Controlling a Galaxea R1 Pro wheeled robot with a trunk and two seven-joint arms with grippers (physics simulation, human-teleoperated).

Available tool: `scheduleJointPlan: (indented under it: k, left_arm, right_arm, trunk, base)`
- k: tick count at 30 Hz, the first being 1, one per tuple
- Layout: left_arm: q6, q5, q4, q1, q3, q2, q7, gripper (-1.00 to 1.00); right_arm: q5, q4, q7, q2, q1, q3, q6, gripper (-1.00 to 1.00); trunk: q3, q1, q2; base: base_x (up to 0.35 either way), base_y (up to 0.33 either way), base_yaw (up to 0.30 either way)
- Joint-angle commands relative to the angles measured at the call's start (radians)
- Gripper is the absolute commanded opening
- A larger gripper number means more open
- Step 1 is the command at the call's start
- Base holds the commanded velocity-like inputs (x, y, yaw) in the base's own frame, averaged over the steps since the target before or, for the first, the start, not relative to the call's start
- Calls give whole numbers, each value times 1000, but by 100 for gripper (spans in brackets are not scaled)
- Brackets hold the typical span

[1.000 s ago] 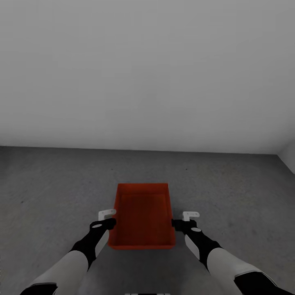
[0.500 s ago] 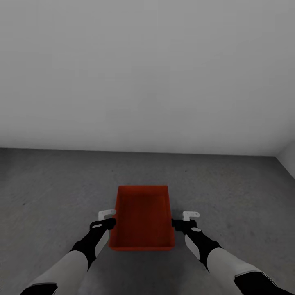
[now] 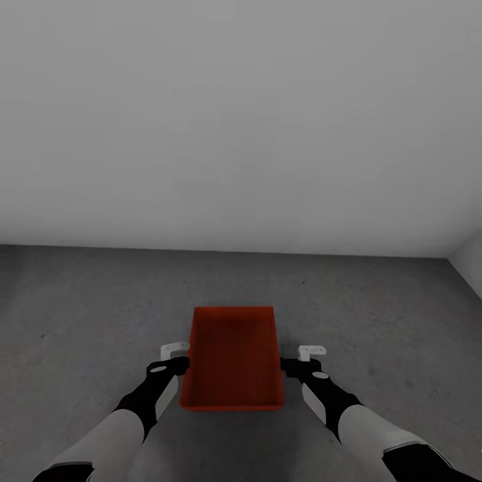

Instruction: Move the two storage containers from the living room to the garage. In the garage, place one container on the floor and stack the other container on top of it (either order is fine).

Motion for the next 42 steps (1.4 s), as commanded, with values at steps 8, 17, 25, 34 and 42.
scheduleJointPlan:
  k: [8, 17, 25, 34, 42]
  left_arm:
    - [4, 6, -2, 0, 3, 0, 2, 100]
    - [4, 6, -2, 0, 3, 0, 2, 100]
    - [4, 6, -2, 0, 3, 0, 2, 100]
    - [4, 6, -2, 0, 3, 0, 2, 100]
    - [4, 6, -2, 0, 3, 0, 2, 100]
  right_arm:
    - [-11, 1, -5, 0, -1, 9, -4, 100]
    - [-11, 1, -5, -1, -1, 9, -4, 100]
    - [-11, 1, -5, -2, -1, 8, -3, 100]
    - [-11, 2, -4, -2, -1, 7, -2, 100]
    - [-11, 3, -4, -2, -1, 7, 0, 100]
  trunk:
    - [25, -31, 56]
    - [53, -65, 119]
    - [78, -96, 175]
    - [106, -131, 238]
    - [131, -161, 294]
  base:
    - [0, 0, 0]
    - [0, 0, 0]
    - [0, 0, 0]
    - [0, 0, 0]
    - [0, 0, 0]
